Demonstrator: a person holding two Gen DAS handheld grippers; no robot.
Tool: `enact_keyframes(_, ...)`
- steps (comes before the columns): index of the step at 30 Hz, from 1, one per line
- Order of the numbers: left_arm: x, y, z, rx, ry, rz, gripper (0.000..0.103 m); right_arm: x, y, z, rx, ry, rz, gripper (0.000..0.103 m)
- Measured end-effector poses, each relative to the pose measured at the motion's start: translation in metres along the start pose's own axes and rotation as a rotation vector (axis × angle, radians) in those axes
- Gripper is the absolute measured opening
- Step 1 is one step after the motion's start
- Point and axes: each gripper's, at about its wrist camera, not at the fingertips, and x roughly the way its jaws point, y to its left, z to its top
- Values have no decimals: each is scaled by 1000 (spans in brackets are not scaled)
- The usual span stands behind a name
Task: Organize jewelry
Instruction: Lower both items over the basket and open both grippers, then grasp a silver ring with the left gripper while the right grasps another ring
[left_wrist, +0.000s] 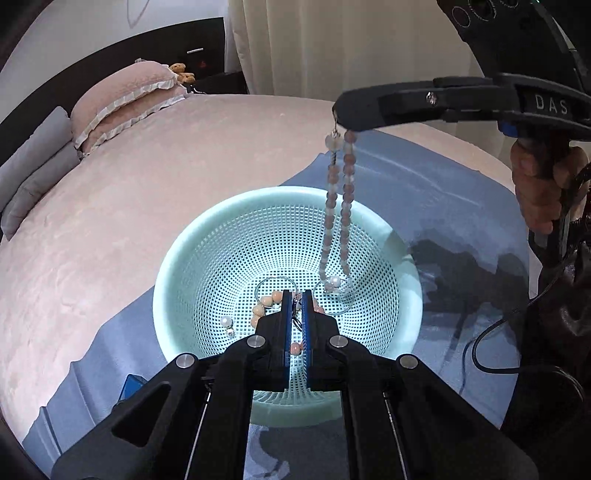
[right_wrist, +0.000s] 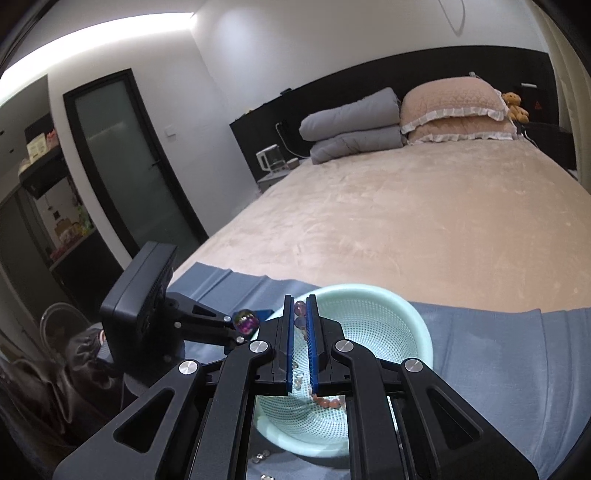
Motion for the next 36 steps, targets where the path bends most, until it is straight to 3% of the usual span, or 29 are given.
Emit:
enact_keyframes(7,19,6,-9,-11,33,-9,6,39,-27,-34,55,90,-32,9)
enact_keyframes(12,9,5,-10,-21,5,19,8,30,-23,-45,33,72,-46,14)
enact_keyframes(13,7,8,-8,-23,2,26,16,25,-22,-46,31,59,-55,32)
enact_keyframes(14,3,8,-8,-26,-2,36,22,18,-19,-47,26,39,-73,59)
enact_keyframes(16,-8,8,-9,-35,-19,73,55,1,-12,-51,2,-24,-125,79)
enact_keyframes(17,-14,8,-9,-41,-29,89,61,-6,-9,-53,-13,-41,-133,81)
enact_keyframes(18,-19,9,-8,-48,-39,112,76,-14,-6,-54,-21,-51,-139,84)
enact_keyframes(19,-25,8,-9,-59,-51,143,88,-20,-3,-55,-29,-62,-153,86)
enact_keyframes(21,-37,7,-11,-86,-65,186,94,-32,4,-59,-49,-76,-180,86)
enact_keyframes(29,-65,-7,-33,-141,-41,195,97,-65,41,-90,-94,-100,-227,87)
enact_keyframes(36,-60,-20,-60,-179,1,159,97,-60,83,-133,-242,-6,-219,87)
